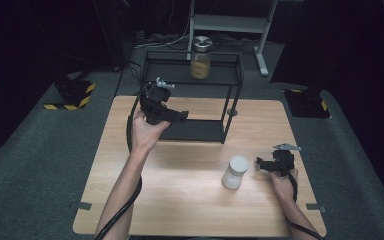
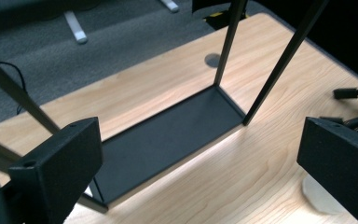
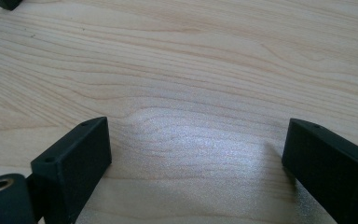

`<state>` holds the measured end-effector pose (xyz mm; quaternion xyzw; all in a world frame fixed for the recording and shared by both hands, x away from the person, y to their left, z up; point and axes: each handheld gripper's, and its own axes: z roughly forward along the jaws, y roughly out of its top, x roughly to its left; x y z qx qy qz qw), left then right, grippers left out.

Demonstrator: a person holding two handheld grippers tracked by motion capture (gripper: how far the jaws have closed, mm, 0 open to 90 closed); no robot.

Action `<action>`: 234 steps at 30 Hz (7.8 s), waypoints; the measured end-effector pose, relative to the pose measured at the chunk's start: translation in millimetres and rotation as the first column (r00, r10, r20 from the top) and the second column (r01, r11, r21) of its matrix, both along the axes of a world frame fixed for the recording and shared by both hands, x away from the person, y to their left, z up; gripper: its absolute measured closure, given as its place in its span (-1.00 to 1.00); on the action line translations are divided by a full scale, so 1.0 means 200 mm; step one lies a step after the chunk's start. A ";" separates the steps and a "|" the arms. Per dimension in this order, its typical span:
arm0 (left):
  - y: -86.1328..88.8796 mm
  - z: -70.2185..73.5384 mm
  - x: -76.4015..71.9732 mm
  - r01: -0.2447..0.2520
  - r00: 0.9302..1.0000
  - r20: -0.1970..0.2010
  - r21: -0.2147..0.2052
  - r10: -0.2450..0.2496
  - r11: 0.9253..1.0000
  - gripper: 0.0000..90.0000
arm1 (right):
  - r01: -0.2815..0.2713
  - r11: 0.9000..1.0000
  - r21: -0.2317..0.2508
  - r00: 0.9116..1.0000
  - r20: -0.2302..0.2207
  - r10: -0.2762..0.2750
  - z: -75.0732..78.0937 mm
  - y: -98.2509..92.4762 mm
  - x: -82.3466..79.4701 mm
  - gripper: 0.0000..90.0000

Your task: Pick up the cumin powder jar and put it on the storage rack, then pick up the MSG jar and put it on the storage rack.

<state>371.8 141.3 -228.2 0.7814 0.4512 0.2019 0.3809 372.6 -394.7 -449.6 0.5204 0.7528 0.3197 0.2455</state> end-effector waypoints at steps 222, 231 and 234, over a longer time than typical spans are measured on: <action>-0.28 -1.15 -0.06 -0.189 0.979 -0.064 0.054 0.192 0.980 -0.99 | -0.483 0.873 0.074 0.872 0.137 0.470 0.08 0.28 -0.32 -0.88; -0.28 -1.15 -0.06 -0.189 0.979 -0.064 0.055 0.192 0.981 -0.99 | -0.470 0.879 0.084 0.877 0.156 0.454 0.07 0.30 -0.30 -0.72; -0.28 -1.15 -0.06 -0.189 0.979 -0.064 0.054 0.192 0.981 -0.98 | -0.470 0.879 0.079 0.876 0.163 0.454 0.07 0.31 -0.30 -0.69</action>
